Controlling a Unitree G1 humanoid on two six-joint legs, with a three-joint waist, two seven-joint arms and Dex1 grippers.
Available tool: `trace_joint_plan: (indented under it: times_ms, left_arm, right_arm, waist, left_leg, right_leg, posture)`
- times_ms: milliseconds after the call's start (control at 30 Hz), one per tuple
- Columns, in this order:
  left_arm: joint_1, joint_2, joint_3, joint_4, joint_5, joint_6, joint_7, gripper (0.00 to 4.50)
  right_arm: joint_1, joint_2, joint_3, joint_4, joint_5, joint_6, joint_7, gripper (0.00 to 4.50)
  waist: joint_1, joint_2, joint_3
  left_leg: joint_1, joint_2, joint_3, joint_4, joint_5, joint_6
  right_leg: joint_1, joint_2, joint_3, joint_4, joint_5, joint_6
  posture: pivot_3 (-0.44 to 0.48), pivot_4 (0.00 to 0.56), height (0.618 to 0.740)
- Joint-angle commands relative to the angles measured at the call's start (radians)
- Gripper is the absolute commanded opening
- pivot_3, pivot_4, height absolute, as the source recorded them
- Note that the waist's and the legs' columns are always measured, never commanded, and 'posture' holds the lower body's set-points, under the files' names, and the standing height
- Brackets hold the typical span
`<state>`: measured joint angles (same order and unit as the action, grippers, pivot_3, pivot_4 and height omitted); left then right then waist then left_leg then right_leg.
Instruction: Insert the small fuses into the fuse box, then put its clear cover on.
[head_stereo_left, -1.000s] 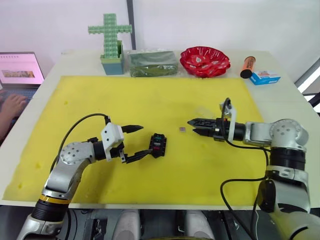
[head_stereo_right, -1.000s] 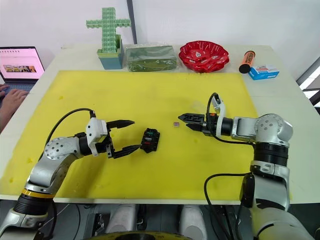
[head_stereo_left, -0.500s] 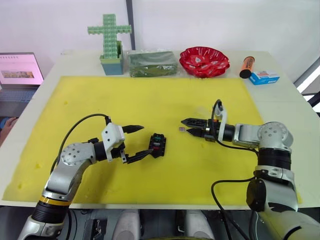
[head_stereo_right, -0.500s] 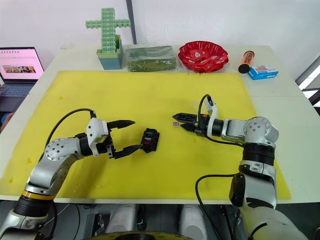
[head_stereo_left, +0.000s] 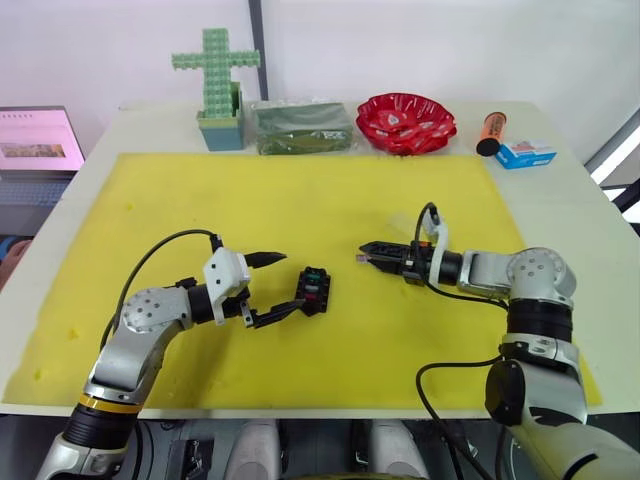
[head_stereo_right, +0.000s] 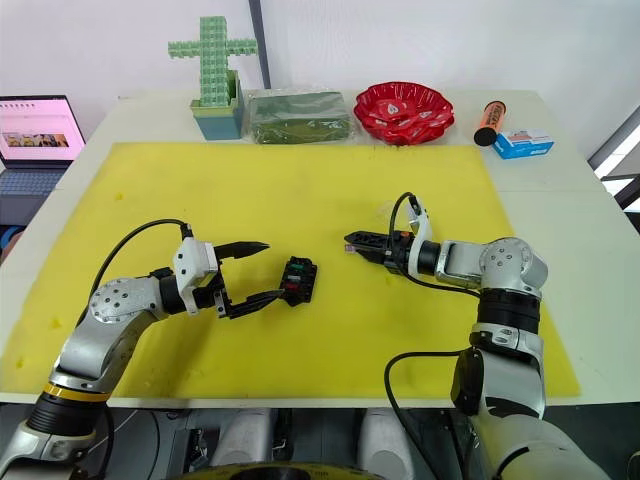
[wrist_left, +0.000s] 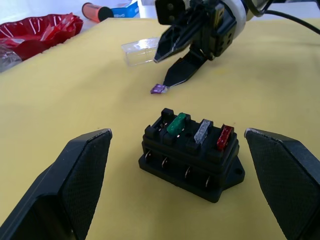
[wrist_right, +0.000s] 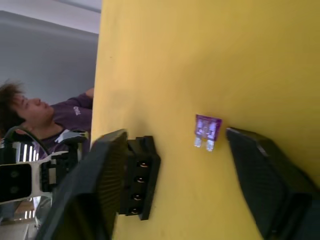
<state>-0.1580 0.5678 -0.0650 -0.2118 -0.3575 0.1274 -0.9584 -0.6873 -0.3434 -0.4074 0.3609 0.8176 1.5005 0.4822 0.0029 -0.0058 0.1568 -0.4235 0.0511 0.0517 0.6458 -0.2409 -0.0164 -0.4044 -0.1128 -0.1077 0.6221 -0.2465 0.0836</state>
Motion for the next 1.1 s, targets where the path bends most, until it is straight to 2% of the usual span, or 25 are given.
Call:
trace_joint_plan:
  times_ms: [33, 233, 300, 333, 567, 600, 900, 1067, 1100]
  left_arm:
    - [-0.001, -0.001, 0.002, -0.037, -0.002, -0.005, 0.004, 4.5]
    - [-0.004, 0.001, 0.004, -0.035, -0.002, -0.006, 0.004, 4.5]
    - [-0.007, 0.0, 0.005, -0.035, -0.002, -0.007, 0.005, 4.5]
    - [-0.007, 0.0, 0.005, -0.035, -0.002, -0.007, 0.006, 4.5]
    - [-0.004, 0.007, 0.001, -0.04, 0.005, -0.011, 0.001, 4.5]
    - [-0.003, 0.008, 0.001, -0.04, 0.006, -0.012, 0.0, 4.5]
    - [-0.002, 0.005, 0.003, -0.039, 0.006, -0.012, -0.006, 4.5]
    - [0.007, 0.007, 0.005, -0.045, 0.002, -0.014, -0.01, 4.5]
    - [0.009, 0.007, 0.006, -0.047, 0.001, -0.013, -0.011, 4.5]
  right_arm:
    - [0.014, 0.017, 0.021, 0.008, -0.015, -0.001, -0.006, 3.27]
    - [0.021, 0.019, 0.032, 0.009, -0.028, -0.013, -0.002, 3.27]
    - [0.034, 0.018, 0.055, -0.003, -0.043, -0.037, 0.002, 2.92]
    - [0.038, 0.017, 0.063, -0.006, -0.048, -0.046, 0.004, 2.72]
    - [0.088, 0.013, 0.118, -0.044, -0.071, -0.082, 0.009, 0.17]
    - [0.097, 0.012, 0.123, -0.049, -0.074, -0.088, 0.007, 0.06]
    - [0.113, 0.005, 0.09, -0.068, -0.066, -0.088, -0.017, 0.06]
    - [0.115, 0.0, -0.002, -0.197, 0.029, 0.08, -0.027, 0.06]
    - [0.132, -0.01, -0.015, -0.229, 0.093, 0.102, -0.049, 0.06]
  waist:
    - [-0.001, 0.0, 0.0]
    - [-0.002, 0.0, 0.0]
    - [-0.002, 0.0, 0.0]
    - [-0.003, 0.0, 0.0]
    - [-0.012, -0.002, -0.001]
    - [-0.012, -0.003, -0.002]
    - [-0.007, -0.005, -0.003]
    - [0.012, -0.003, -0.002]
    - [0.013, -0.003, -0.002]
  left_leg:
    - [0.0, 0.0, 0.0, 0.0, 0.0, 0.0]
    - [0.0, 0.0, 0.0, 0.0, 0.0, 0.0]
    - [0.0, 0.0, 0.0, 0.0, 0.0, 0.0]
    - [0.0, 0.0, 0.0, 0.0, 0.0, 0.0]
    - [0.001, 0.0, 0.0, 0.0, 0.0, 0.0]
    - [0.001, 0.0, 0.0, 0.0, 0.0, 0.0]
    - [0.004, 0.0, -0.001, 0.0, 0.0, 0.0]
    - [0.004, 0.0, -0.001, 0.0, 0.0, 0.0]
    - [0.003, 0.0, -0.001, 0.0, 0.0, 0.0]
  right_leg:
    - [0.0, 0.0, 0.0, 0.0, 0.0, 0.0]
    - [0.0, 0.0, 0.0, 0.0, 0.0, 0.0]
    - [0.0, 0.0, 0.0, 0.0, 0.0, 0.0]
    - [0.0, 0.0, 0.0, 0.0, 0.0, 0.0]
    - [0.001, 0.0, 0.0, 0.0, 0.0, 0.0]
    - [0.001, 0.0, 0.0, 0.0, 0.0, 0.0]
    - [0.006, 0.0, 0.0, -0.002, 0.0, 0.0]
    - [0.005, 0.0, 0.0, -0.003, 0.0, 0.0]
    - [0.004, 0.0, 0.0, -0.003, 0.0, 0.0]
  posture:
    - [0.0, 0.15, 0.74]
    - [0.0, 0.15, 0.74]
    - [0.0, 0.15, 0.74]
    - [0.0, 0.15, 0.74]
    - [0.0, 0.15, 0.74]
    - [0.0, 0.15, 0.74]
    - [0.0, 0.15, 0.74]
    - [0.0, 0.15, 0.74]
    - [0.0, 0.15, 0.74]
